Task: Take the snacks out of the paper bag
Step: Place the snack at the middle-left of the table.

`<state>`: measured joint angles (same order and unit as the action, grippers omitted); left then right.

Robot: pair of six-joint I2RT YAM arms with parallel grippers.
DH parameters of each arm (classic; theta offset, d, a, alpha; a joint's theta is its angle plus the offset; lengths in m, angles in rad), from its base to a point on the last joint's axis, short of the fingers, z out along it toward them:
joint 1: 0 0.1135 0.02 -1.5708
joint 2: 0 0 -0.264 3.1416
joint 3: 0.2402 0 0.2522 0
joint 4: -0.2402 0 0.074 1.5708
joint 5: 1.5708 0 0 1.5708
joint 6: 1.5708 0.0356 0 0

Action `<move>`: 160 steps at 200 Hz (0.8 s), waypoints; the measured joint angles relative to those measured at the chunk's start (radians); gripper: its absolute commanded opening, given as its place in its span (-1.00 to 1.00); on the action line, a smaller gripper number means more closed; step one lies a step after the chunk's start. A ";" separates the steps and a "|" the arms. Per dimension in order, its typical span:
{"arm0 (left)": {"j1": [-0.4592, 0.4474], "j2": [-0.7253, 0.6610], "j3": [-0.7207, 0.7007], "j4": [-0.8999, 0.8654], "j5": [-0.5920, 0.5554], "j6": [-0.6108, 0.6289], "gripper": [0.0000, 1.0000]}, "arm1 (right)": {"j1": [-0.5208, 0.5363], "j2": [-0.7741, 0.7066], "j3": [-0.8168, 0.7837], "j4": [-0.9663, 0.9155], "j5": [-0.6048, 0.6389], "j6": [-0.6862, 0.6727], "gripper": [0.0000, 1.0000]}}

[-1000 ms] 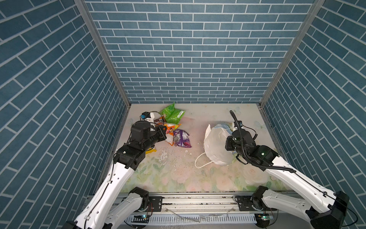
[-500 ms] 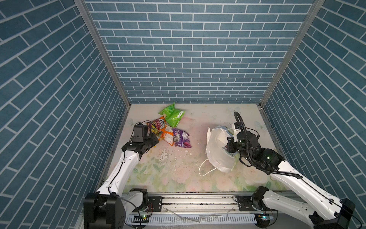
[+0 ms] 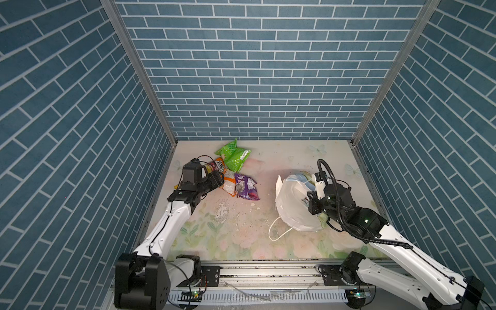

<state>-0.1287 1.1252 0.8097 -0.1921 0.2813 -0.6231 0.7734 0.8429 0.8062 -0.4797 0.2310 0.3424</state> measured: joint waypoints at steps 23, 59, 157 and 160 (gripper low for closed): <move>-0.100 -0.073 0.061 -0.005 0.028 0.018 0.62 | 0.000 -0.002 0.001 -0.014 0.000 -0.008 -1.00; -0.279 -0.238 0.107 0.008 0.040 0.089 0.72 | 0.000 0.013 0.032 -0.043 0.002 -0.010 -1.00; -0.509 -0.248 -0.013 0.171 0.089 0.138 0.86 | 0.000 0.064 0.053 -0.006 0.006 0.039 -1.00; -0.520 -0.244 -0.017 0.176 0.085 0.138 0.86 | 0.000 0.062 0.052 -0.005 0.008 0.044 -1.00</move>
<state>-0.6491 0.8814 0.7925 -0.0162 0.3668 -0.4847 0.7734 0.9051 0.8585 -0.4850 0.2390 0.3866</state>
